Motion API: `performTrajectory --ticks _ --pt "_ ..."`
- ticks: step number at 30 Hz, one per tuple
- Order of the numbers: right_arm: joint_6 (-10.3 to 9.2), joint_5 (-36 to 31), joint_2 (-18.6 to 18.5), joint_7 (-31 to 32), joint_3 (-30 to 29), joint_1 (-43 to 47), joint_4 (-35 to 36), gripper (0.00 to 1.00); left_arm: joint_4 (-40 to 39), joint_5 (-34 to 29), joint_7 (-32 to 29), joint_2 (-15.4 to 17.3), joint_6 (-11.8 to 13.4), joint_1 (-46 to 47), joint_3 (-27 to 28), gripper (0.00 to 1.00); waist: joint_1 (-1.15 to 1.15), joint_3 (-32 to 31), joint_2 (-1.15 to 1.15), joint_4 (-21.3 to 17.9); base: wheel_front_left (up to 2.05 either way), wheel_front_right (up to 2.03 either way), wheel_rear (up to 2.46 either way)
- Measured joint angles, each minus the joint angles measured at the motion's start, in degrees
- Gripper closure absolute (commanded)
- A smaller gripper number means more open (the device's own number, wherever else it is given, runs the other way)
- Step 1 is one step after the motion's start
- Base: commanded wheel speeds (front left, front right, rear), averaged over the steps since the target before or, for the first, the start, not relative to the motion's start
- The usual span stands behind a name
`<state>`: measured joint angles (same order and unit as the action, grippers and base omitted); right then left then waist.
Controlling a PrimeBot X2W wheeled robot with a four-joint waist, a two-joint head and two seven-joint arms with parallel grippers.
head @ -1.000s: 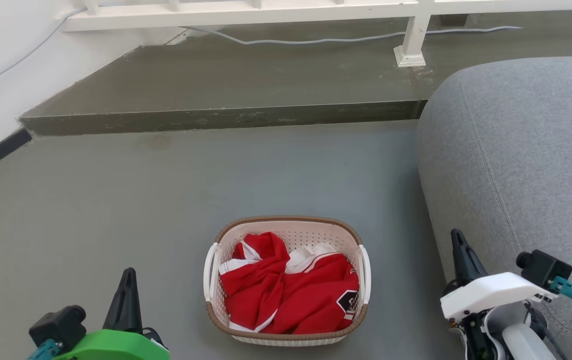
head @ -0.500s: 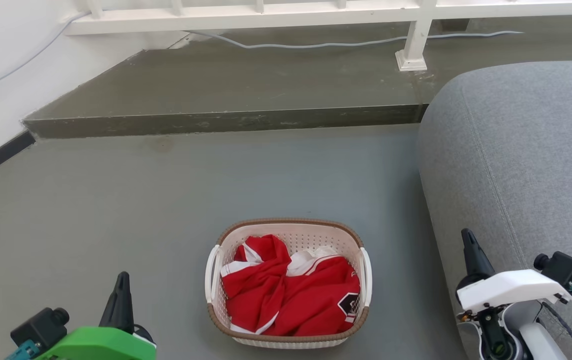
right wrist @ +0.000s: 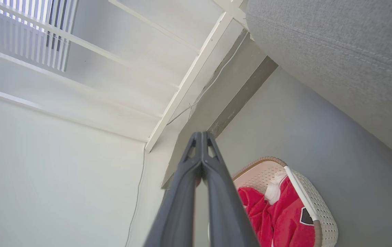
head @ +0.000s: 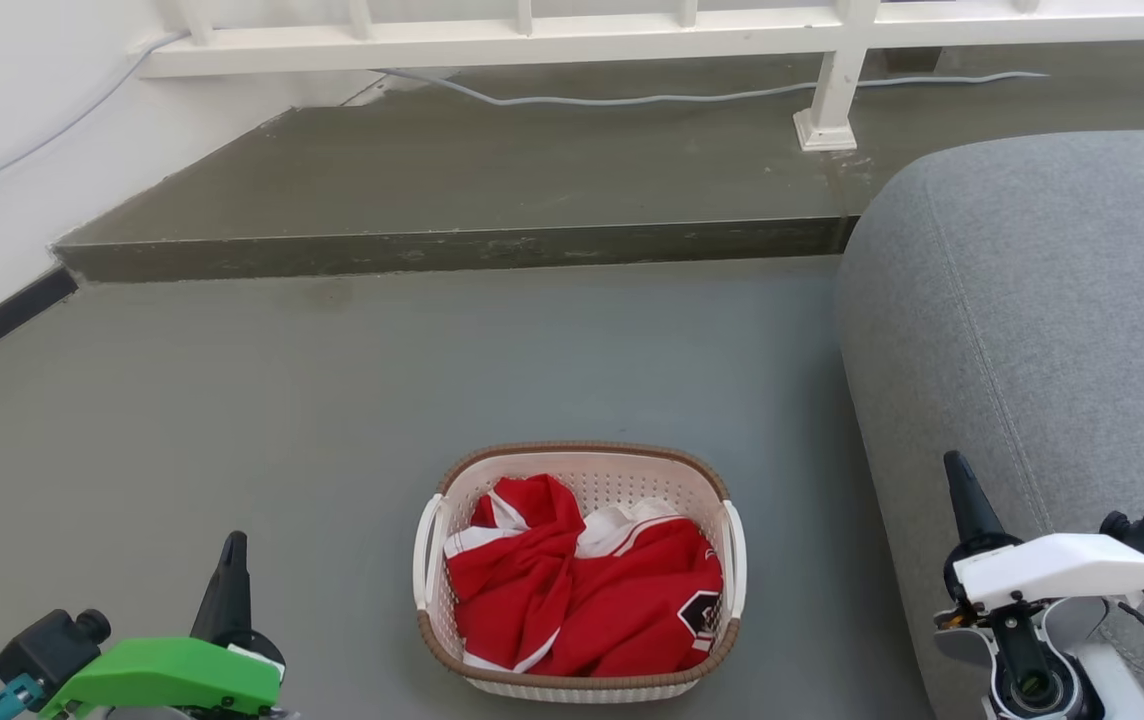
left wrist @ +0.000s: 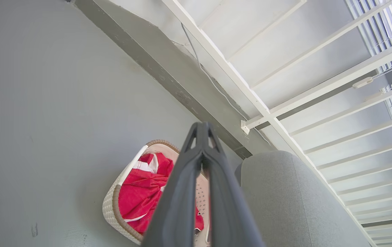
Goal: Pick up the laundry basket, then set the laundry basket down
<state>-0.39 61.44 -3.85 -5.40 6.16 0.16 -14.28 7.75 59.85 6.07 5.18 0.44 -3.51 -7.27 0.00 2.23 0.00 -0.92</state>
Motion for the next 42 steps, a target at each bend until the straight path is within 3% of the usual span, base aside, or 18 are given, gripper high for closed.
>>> performTrajectory --ticks 42 --pt "6.37 30.7 -0.8 7.3 -8.5 -2.4 -0.7 1.00 5.6 33.3 -6.7 0.6 -6.1 4.9 5.2 1.00 0.00 -1.9 0.00 0.8 0.00 0.00 0.00"
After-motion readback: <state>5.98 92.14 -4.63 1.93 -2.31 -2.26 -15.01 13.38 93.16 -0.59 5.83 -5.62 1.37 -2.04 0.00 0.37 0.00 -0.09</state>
